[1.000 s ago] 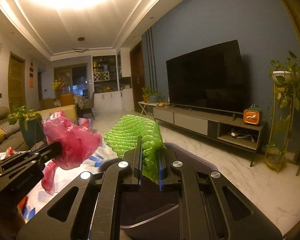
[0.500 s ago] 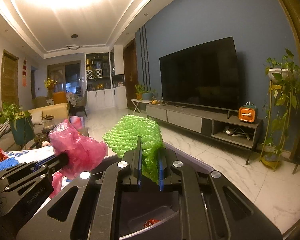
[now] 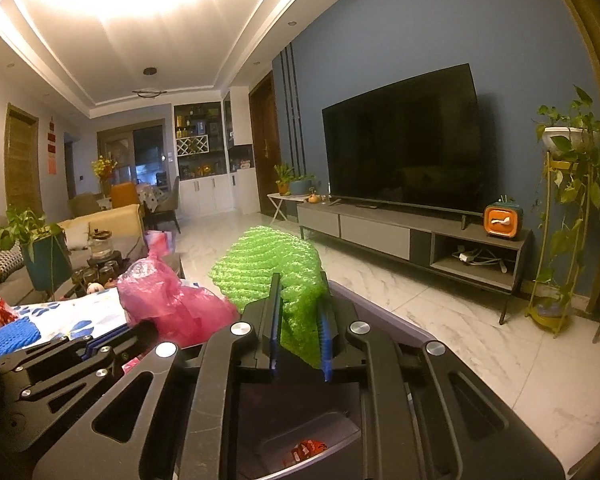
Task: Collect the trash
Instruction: 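Carry the pink bag and green net over the grey bin and release both, then return both tools to the table and close the right tool on the red cup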
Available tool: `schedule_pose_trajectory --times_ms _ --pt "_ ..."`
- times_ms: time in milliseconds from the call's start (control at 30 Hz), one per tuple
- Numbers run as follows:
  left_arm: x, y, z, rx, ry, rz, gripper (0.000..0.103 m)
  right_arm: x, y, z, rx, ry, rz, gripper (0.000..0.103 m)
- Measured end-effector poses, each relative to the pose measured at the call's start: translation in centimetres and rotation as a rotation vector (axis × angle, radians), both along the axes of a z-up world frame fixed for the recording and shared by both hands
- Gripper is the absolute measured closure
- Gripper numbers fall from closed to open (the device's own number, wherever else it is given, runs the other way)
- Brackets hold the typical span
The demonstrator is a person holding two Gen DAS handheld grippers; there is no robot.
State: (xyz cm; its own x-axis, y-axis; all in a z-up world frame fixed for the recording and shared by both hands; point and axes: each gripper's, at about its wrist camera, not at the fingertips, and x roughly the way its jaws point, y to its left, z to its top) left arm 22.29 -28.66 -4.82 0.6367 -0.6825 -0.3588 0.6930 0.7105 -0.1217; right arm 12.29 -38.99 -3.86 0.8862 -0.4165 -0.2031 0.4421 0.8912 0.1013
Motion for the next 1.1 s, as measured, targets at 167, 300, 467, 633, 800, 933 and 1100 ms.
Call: schedule_pose_trajectory --times_ms 167,300,467,633,800,933,1100 --pt "0.2 0.0 -0.1 -0.006 0.022 -0.036 0.095 0.0 -0.3 0.0 0.014 -0.004 0.018 0.081" --pt "0.3 0.1 -0.2 -0.001 0.021 -0.049 0.083 -0.1 -0.9 0.2 0.04 -0.011 0.03 0.069" --pt "0.0 0.5 -0.4 -0.002 0.022 -0.041 0.062 -0.3 -1.2 0.3 0.054 -0.017 0.021 0.065" --pt "-0.3 1.3 -0.3 -0.031 0.024 -0.016 0.042 -0.8 -0.9 0.4 0.049 -0.016 0.015 0.061" --pt "-1.0 2.4 0.2 -0.03 0.012 0.026 0.034 -1.4 -0.3 0.4 0.032 -0.013 0.011 0.055" --pt "-2.0 4.7 0.7 -0.049 0.011 0.087 0.029 -1.9 0.4 0.5 0.015 -0.014 0.009 0.048" --pt "-3.9 8.0 1.3 -0.024 -0.022 0.21 0.024 -2.6 1.8 0.2 -0.003 -0.008 0.016 0.042"
